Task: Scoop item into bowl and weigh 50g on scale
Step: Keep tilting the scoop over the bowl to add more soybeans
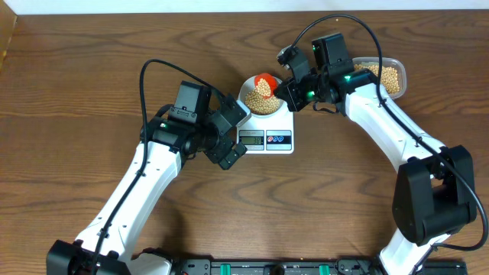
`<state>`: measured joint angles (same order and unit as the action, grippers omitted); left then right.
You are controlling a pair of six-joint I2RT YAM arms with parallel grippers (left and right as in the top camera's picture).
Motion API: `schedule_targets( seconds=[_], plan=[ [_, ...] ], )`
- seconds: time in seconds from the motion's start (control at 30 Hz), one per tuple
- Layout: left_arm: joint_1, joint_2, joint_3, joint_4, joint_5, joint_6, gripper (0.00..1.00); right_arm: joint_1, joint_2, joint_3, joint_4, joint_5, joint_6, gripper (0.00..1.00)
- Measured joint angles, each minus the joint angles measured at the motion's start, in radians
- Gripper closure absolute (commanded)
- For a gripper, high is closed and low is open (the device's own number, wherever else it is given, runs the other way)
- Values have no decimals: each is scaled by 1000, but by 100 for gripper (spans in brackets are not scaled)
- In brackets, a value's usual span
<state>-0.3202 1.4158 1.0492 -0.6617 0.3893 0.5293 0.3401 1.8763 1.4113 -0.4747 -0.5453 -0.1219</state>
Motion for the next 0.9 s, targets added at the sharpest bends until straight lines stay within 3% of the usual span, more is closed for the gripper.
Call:
schedule_targets(
  seconds=[0.9],
  plan=[
    [0, 0, 0, 0, 0, 0, 2, 0, 0, 0, 30, 0, -99, 99]
  ],
)
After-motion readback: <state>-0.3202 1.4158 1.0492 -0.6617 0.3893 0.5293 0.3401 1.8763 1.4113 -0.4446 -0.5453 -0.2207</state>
